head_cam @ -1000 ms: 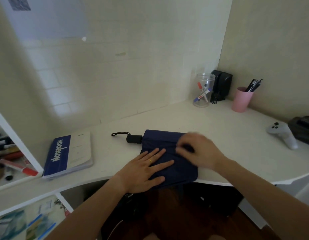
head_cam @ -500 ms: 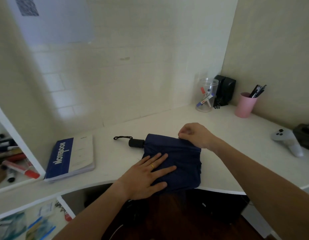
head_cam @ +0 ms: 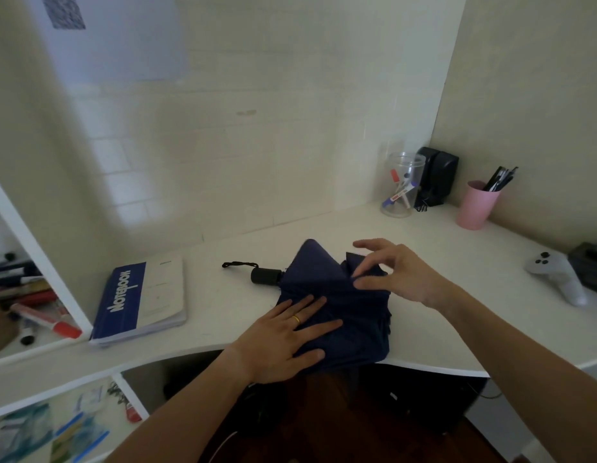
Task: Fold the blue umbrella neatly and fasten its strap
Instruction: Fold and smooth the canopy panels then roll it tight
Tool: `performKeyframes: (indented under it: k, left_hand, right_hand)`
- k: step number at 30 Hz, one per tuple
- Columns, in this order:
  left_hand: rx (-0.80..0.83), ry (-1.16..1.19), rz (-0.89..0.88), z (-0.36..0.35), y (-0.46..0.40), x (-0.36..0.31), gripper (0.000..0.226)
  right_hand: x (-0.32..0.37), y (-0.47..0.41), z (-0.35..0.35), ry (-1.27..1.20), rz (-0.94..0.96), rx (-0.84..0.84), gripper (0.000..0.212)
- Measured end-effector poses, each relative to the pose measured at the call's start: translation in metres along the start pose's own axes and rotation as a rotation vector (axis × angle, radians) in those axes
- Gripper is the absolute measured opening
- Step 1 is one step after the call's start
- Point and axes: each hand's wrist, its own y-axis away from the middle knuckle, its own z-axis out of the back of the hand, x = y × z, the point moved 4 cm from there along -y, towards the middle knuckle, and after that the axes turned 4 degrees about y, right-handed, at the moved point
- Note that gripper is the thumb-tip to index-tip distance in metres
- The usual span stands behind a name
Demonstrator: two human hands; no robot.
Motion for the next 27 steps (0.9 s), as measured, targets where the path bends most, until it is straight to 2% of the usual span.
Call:
performKeyframes:
  k: [2, 6, 8, 11, 14, 16, 20, 22, 24, 25, 27]
  left_hand:
    - [-0.009, 0.001, -0.006, -0.001, 0.0, 0.001, 0.057]
    - [-0.021, -0.007, -0.016, -0.002, -0.001, 0.001, 0.057]
    - [-0.013, 0.0, -0.008, -0.001, -0.001, 0.0, 0.057]
    - [-0.043, -0.003, -0.011, -0.001, 0.0, 0.002, 0.057]
    - [-0.106, -0.014, -0.029, -0.002, 0.001, 0.004, 0.058]
    - [-0.118, -0.014, -0.029, -0.001, 0.001, 0.003, 0.058]
    - [-0.267, -0.008, -0.043, 0.008, 0.013, -0.011, 0.057]
    - [-0.463, 0.138, 0.024, 0.011, 0.024, -0.013, 0.049]
    - [-0.679, 0.422, 0.288, 0.02, 0.029, -0.008, 0.033]
    - [-0.762, 0.626, 0.455, 0.022, 0.028, -0.004, 0.033]
    - [-0.775, 1.064, 0.703, 0.025, 0.016, 0.002, 0.057]
  right_hand:
    - [0.0, 0.002, -0.002, -0.086, -0.085, 0.06, 0.028]
    - [0.004, -0.004, -0.001, -0.117, -0.185, -0.093, 0.087]
    - [0.006, -0.004, -0.001, -0.201, -0.242, -0.09, 0.1]
    - [0.012, 0.003, -0.002, -0.237, -0.233, -0.007, 0.09]
    - [0.014, 0.013, -0.009, -0.025, -0.117, 0.032, 0.055]
    - [0.007, 0.022, -0.017, 0.121, -0.062, 0.005, 0.04]
    - [-0.015, 0.041, -0.031, 0.14, -0.061, -0.079, 0.042]
    - [-0.02, 0.047, -0.036, 0.118, -0.024, -0.138, 0.044]
    - [-0.024, 0.051, -0.039, 0.115, -0.004, -0.22, 0.05]
    - [-0.026, 0.053, -0.04, 0.113, -0.004, -0.26, 0.054]
    - [-0.028, 0.056, -0.043, 0.095, -0.015, -0.332, 0.062]
